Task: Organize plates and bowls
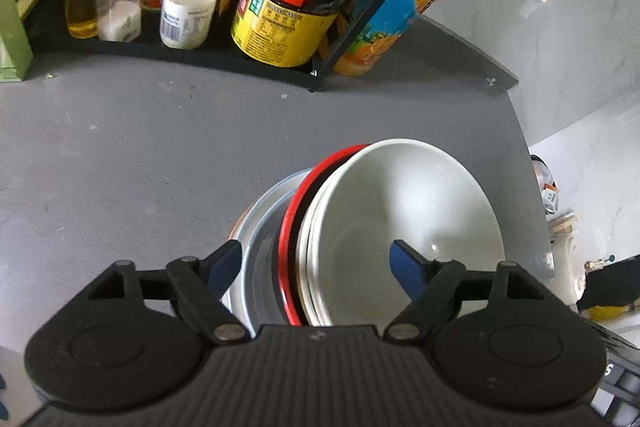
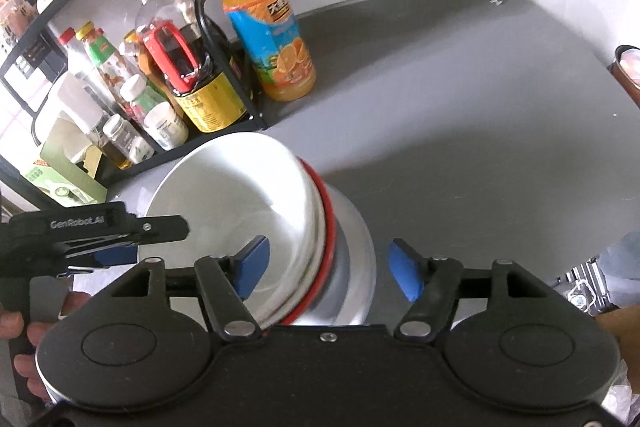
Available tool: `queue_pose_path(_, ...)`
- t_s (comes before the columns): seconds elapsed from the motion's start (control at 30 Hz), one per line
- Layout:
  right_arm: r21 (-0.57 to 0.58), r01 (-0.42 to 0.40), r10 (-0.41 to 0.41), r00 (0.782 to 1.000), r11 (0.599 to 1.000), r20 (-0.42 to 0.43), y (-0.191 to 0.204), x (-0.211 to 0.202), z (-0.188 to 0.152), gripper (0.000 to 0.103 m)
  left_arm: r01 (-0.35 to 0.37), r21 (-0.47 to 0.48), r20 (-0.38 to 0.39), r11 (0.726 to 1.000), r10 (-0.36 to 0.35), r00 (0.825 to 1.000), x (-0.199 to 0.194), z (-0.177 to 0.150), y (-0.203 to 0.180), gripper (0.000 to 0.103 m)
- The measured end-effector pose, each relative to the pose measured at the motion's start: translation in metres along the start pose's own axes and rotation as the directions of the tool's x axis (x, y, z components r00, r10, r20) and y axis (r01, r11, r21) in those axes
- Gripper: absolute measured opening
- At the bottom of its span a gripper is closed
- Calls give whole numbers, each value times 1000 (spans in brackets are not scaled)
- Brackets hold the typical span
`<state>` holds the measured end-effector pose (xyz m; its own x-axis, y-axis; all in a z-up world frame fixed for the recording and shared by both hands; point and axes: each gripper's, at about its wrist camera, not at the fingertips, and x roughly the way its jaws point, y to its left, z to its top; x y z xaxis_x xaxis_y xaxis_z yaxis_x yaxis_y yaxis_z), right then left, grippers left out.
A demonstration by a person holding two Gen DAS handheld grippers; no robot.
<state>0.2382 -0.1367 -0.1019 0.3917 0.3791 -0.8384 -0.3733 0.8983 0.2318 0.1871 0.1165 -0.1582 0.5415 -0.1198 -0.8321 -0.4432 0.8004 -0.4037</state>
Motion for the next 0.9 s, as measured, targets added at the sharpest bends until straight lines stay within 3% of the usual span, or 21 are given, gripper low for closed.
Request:
queue_pose_path(0.17, -13, -4, 5, 998, 1000, 55, -15, -24, -8, 83, -37, -5, 55, 999, 37, 998, -18, -15, -10, 92)
queue_pose_path(0.4, -35, -17, 20, 995, 999, 101, -50, -70, -31, 99, -77, 6, 127, 997, 75, 989, -49, -55, -47, 95)
queue_pose_path(0.63, -42, -41, 47, 989, 998, 141, -77, -108, -50, 103, -120, 26, 169, 992, 114, 979, -82, -104, -87, 96)
queue_pose_path(0.9, -18, -69, 71, 985, 997, 157, -90, -135, -67, 103, -125, 51, 213, 991, 112, 971, -117, -140, -111, 100)
